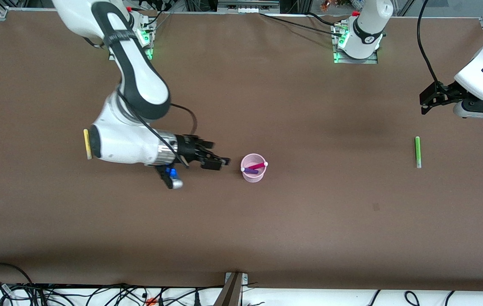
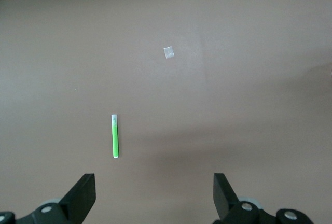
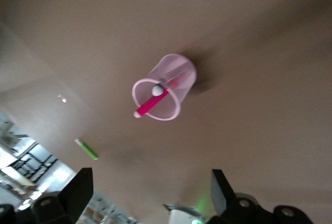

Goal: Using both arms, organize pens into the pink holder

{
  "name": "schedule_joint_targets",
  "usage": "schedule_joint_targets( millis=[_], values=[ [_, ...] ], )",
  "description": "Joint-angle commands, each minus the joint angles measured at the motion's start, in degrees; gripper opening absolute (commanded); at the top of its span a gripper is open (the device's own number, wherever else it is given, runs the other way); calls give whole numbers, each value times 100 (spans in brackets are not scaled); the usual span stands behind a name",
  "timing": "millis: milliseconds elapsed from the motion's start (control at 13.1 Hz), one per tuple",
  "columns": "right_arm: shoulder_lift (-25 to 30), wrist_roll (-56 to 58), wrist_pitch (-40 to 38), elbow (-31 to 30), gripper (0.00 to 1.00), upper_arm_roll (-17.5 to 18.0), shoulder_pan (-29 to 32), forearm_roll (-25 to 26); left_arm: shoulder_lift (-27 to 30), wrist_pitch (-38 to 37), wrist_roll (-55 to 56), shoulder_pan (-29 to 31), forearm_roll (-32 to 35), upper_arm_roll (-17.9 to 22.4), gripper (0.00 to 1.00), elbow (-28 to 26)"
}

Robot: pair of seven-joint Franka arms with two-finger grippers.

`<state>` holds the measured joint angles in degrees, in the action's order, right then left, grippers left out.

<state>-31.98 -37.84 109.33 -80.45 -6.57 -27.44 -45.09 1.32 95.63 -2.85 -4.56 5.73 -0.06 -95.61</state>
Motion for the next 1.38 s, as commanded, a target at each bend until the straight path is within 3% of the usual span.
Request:
schedule_joint_targets(
  millis=[0, 153, 306, 611, 764, 993, 1299],
  values=[
    [840, 1039, -936, -340, 100, -580, -34, 929, 0, 8, 30, -53, -107, 50, 100, 42],
    [1358, 1444, -1588, -349, 100, -915, -34, 1474, 0, 8, 30, -53, -107, 50, 100, 42],
    [1991, 1743, -1800, -620, 100, -942, -34, 2421, 0, 8, 21, -53, -107, 50, 100, 42],
    [3248, 2867, -1845, -1526, 100, -943, 159, 3530, 0, 8, 13, -53, -107, 50, 100, 42],
    [3409, 3281, -2046, -1518, 100, -829, 396, 3988, 0, 8, 21, -53, -107, 50, 100, 42],
    [3497, 3898, -2074, -1431, 100, 57, 1440, 4228, 0, 8, 21, -53, -107, 50, 100, 42],
    [3383, 3916, -2091, -1185, 100, 103, 1469, 4516, -17, -141, 13, -97, -98, 50, 100, 112]
  ],
)
